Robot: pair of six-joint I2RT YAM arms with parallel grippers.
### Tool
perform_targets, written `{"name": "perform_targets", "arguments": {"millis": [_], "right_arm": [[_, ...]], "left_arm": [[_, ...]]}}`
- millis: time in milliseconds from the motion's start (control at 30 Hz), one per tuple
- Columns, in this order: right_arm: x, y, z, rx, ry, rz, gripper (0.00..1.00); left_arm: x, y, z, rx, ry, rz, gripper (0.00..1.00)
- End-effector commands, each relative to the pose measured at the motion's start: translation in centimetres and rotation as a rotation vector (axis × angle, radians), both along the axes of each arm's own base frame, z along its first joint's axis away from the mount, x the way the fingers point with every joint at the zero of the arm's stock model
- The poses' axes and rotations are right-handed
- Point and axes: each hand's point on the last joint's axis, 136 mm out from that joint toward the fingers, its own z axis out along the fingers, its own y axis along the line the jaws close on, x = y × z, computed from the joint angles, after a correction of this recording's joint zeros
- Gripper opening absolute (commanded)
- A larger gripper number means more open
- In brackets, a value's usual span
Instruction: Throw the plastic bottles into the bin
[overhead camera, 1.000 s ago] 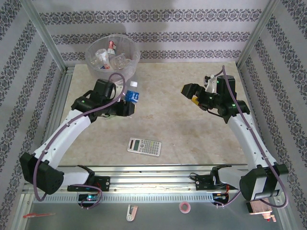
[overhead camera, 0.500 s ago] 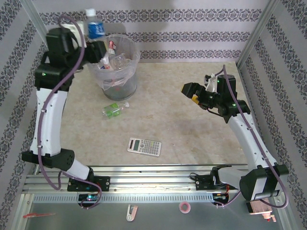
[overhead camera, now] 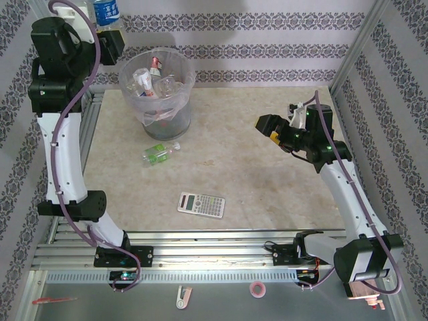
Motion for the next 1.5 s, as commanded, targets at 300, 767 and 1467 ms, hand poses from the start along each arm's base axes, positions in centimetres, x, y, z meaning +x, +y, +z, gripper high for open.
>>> {"name": "perform_targets", "arguments": {"millis": [300, 767, 1467], "right_arm": [[0.8, -0.2, 1.0, -0.008, -0.035, 0.014, 0.98], [0.4, -0.1, 0.8, 0.013, -0.016, 0.023, 0.98], [0.5, 0.1, -0.7, 0.007, 0.016, 0.022, 0.98]], "left_arm": [[4.1, -2.6, -0.5, -0.043, -0.029, -0.165, 0.38], [8.3, -3.1, -8.1, -0.062, 0.215, -0.114, 1.0], [1.2, -2.0, -4.4, -0.067, 0.174, -0.043, 1.0]]}}
